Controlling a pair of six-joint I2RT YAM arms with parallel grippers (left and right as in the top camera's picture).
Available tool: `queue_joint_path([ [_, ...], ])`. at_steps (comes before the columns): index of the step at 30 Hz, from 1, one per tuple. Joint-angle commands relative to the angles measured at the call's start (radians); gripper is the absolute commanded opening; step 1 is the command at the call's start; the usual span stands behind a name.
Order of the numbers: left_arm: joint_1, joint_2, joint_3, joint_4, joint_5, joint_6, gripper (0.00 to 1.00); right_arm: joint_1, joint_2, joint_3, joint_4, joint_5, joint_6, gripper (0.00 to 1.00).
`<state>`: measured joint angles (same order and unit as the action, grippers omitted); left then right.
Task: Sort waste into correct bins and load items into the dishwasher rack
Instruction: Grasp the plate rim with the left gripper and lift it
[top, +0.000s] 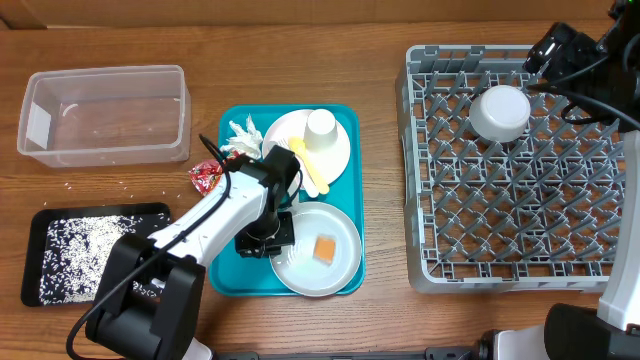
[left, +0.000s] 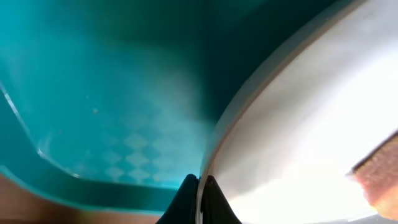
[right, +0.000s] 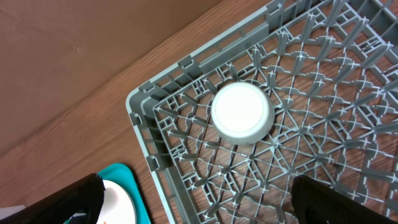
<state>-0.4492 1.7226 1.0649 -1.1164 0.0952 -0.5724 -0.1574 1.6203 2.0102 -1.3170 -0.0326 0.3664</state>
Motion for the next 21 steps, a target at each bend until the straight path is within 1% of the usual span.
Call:
queue_joint_path([
  [1, 0.002, 0.022, 0.048, -0.037, 0.014, 0.057, 0.04, -0.006, 0.0, 0.012, 0.005, 0.013, 0.005, 1.0],
  [9, 0.002, 0.018, 0.122, -0.135, 0.014, 0.072, 0.04, -0.006, 0.0, 0.012, 0.005, 0.013, 0.005, 1.0],
  [21, 0.013, -0.044, 0.192, -0.217, 0.037, 0.087, 0.04, -0.006, -0.001, 0.012, 0.005, 0.013, 0.005, 1.0],
])
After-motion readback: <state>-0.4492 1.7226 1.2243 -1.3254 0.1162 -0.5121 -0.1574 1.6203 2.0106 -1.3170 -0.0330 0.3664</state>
